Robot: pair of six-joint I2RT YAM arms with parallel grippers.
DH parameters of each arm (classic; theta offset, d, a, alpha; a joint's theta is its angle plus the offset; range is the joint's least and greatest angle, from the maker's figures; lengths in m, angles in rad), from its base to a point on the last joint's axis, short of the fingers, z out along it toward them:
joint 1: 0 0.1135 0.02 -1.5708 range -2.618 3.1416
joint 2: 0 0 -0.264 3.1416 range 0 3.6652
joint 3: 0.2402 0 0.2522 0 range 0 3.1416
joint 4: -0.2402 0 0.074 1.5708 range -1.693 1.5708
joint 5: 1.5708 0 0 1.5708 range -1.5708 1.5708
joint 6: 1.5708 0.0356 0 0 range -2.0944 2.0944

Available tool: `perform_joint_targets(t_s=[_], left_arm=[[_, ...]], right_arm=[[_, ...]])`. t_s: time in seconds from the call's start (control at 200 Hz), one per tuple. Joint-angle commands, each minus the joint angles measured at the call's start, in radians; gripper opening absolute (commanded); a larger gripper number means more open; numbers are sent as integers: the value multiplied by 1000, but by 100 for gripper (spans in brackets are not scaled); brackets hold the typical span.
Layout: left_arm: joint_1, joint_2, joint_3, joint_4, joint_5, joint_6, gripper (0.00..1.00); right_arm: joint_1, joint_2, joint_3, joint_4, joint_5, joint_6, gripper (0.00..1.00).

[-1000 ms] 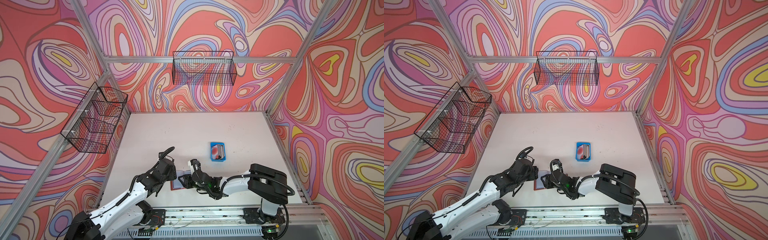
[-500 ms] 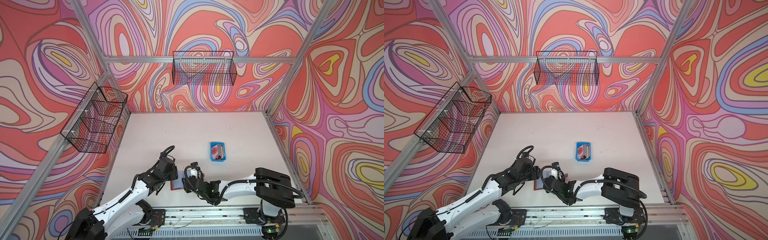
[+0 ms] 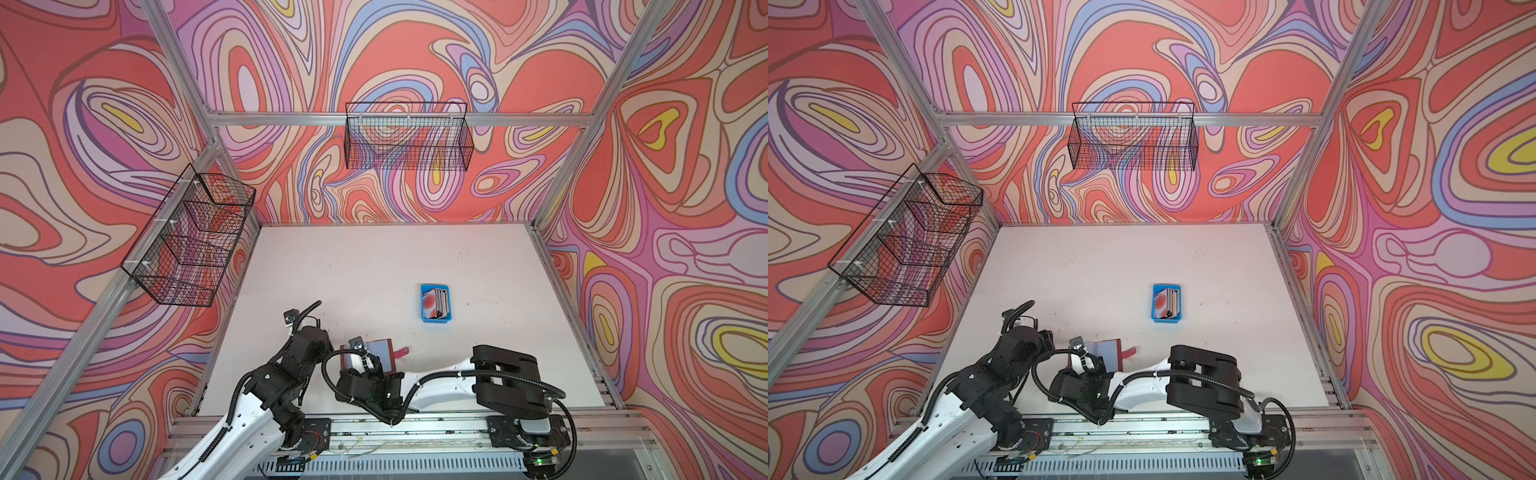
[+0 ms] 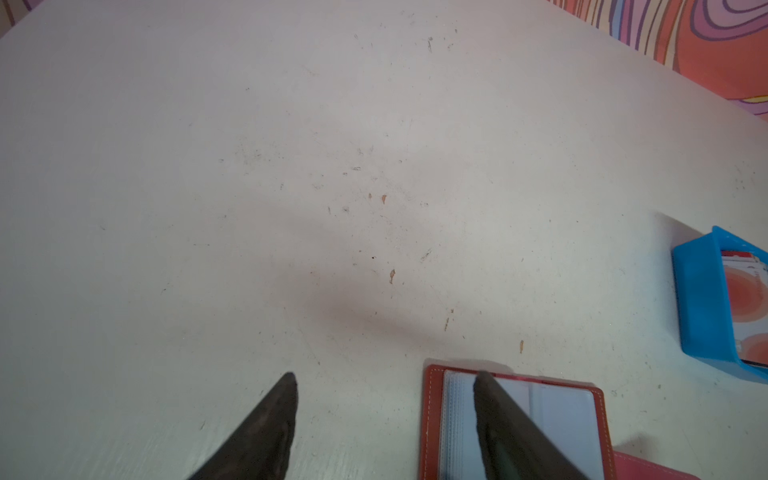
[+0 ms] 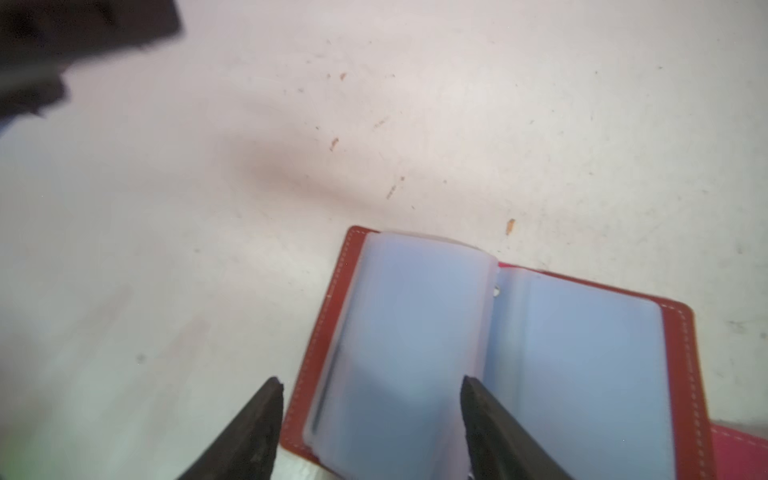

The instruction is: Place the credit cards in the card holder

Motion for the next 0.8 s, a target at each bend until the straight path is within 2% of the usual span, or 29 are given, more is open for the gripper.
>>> perform_joint_targets(t_s=[0.0, 0.381, 0.796], left_arm=[[6, -30, -15, -77, -68, -38, 70], [6, -15, -14, -65, -54, -33, 70], [6, -15, -19, -55, -43, -29, 70]], right_arm=[[0, 19, 42, -124, 81, 22, 73], [-44, 14, 19, -188, 91, 63, 74], [-117, -147, -158, -147, 77, 110, 73]])
